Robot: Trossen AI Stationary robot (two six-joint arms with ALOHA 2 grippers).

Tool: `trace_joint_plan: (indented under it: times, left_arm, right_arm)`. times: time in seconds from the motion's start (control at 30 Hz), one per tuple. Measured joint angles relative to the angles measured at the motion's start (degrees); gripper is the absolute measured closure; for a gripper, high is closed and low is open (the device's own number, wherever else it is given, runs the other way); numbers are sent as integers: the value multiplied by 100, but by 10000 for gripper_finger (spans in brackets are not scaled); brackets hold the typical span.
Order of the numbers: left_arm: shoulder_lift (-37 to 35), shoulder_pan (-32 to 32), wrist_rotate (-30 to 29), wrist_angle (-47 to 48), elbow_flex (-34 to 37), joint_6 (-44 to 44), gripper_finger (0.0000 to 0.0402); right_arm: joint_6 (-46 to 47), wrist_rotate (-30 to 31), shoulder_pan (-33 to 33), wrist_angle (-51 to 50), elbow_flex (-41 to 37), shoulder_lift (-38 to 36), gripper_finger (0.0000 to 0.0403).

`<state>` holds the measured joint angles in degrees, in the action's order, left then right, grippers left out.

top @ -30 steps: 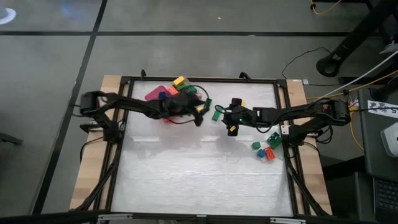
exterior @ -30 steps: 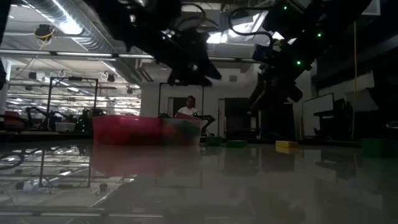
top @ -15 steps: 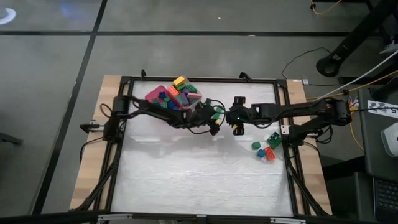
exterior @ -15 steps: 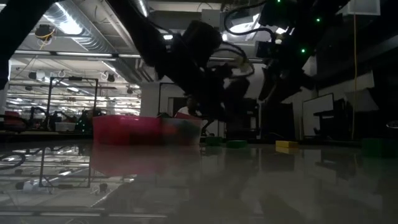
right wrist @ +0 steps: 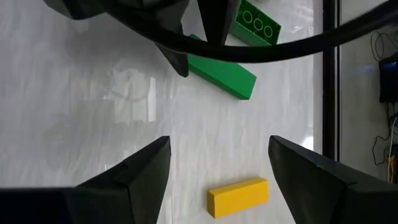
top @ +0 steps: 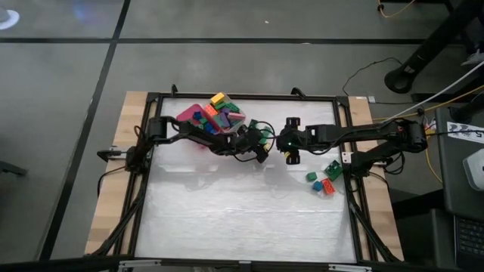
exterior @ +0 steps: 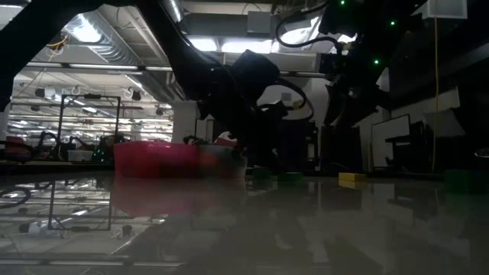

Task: Sort blocks by size
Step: Put the big green block into the white bin

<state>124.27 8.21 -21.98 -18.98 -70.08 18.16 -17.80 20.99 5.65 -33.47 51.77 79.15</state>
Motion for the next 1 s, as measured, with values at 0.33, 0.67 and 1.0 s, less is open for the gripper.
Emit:
trace_joint_plan:
  times: [0.33,0.67,1.0]
  left_arm:
    - [-14,-36,-2,0,-9,-48,202]
    - [-28,-148,11,55,-309,-183,202]
    - [-31,-129,-601,605,-317,297,202]
  right_arm:
    - [0,-11,0,-20,0,0,134]
    - [-2,-17,0,-85,0,0,134]
    - [-2,-22,0,-96,0,2,134]
